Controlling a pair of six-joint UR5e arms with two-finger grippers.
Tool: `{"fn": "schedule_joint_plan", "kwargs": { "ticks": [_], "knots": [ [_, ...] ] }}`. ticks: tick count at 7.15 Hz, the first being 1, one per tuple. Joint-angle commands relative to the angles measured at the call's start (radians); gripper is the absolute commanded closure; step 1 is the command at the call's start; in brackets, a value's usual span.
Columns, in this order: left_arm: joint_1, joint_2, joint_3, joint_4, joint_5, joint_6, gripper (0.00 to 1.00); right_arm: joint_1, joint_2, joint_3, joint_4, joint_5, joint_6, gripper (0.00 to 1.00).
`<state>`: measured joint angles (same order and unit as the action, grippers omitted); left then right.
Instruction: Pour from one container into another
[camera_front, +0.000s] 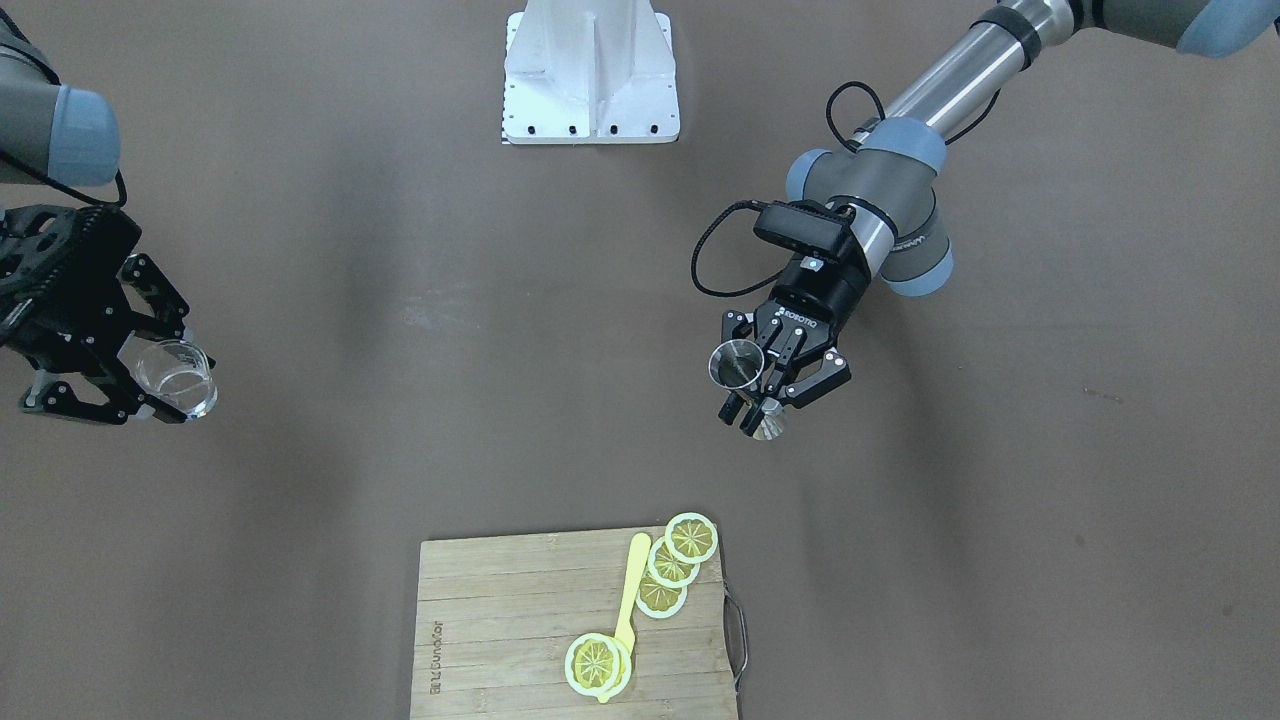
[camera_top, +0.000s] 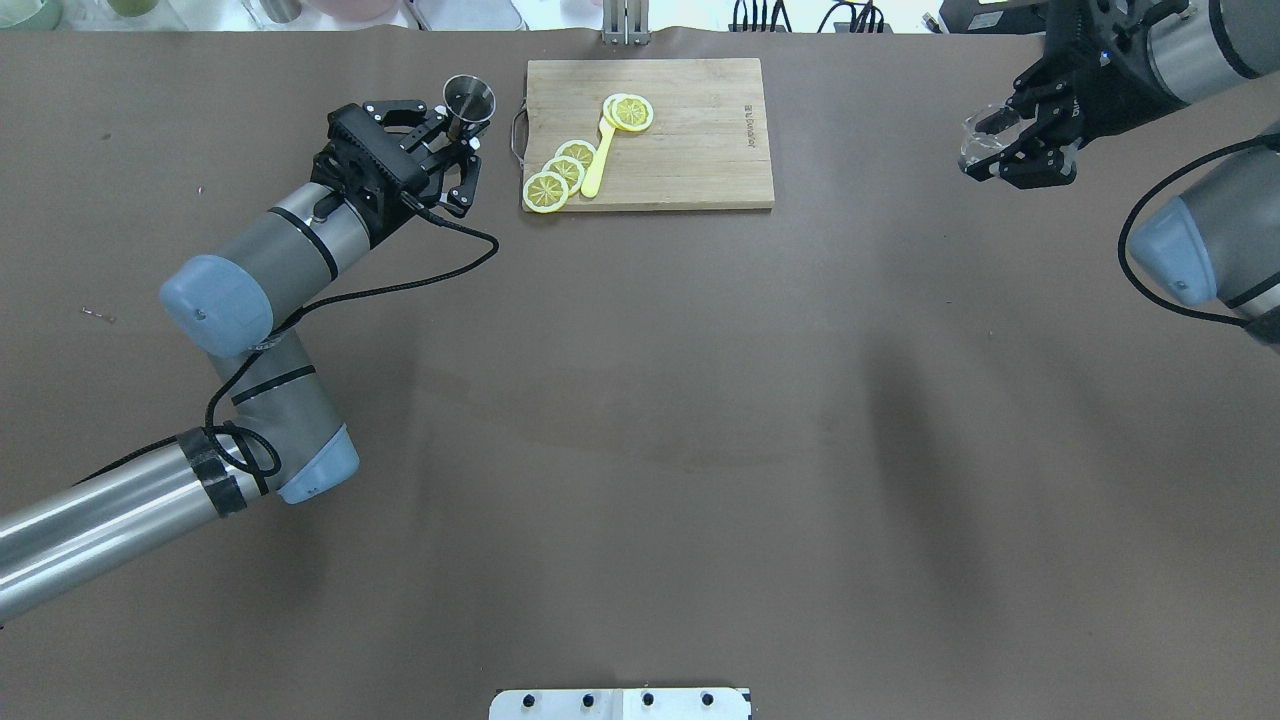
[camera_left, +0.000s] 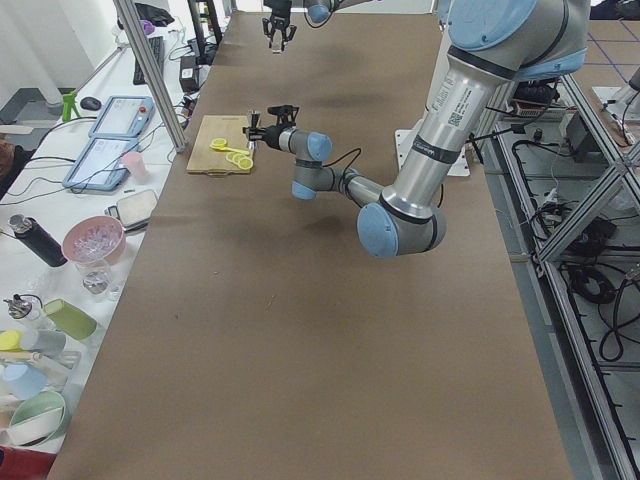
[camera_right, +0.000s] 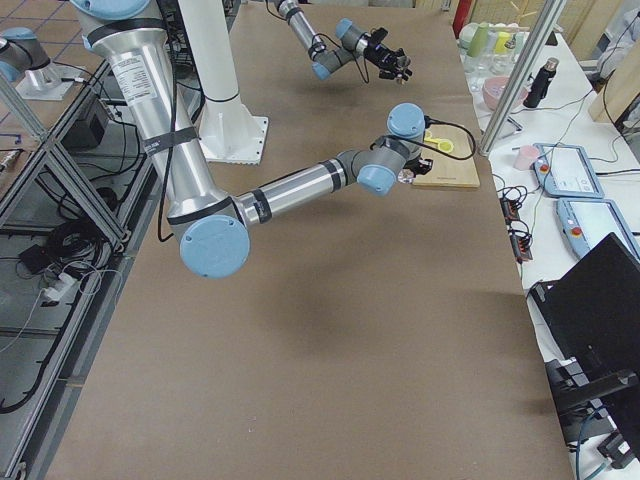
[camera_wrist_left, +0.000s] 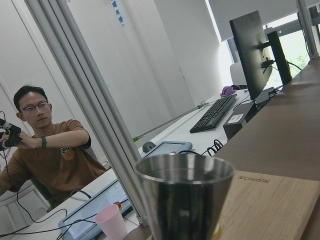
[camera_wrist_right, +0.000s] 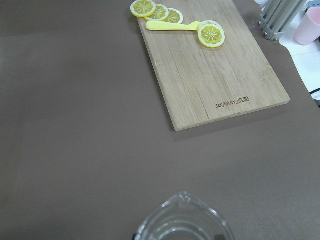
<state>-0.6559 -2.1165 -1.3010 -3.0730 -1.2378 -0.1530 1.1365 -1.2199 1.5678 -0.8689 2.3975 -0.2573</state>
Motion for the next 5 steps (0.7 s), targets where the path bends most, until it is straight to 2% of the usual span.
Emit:
{"fn": "schedule_joint_plan", "kwargs": {
  "ticks": [1,3,4,5],
  "knots": [
    [-0.025,0.018,0.002,0.017,-0.008,-0.019,1.00,-0.001,-0.007,-0.147,0.268,0.000,0.116,1.00],
    [-0.021,0.062,-0.020,-0.028,-0.002,-0.025,1.00,-0.001,-0.023,-0.228,0.402,0.009,0.136,1.00],
    [-0.025,0.096,-0.094,-0.003,-0.005,-0.025,1.00,-0.001,-0.038,-0.247,0.445,0.047,0.136,1.00],
    [-0.025,0.116,-0.115,0.020,-0.003,-0.029,1.00,-0.001,-0.053,-0.262,0.482,0.087,0.136,1.00]
  ]
}}
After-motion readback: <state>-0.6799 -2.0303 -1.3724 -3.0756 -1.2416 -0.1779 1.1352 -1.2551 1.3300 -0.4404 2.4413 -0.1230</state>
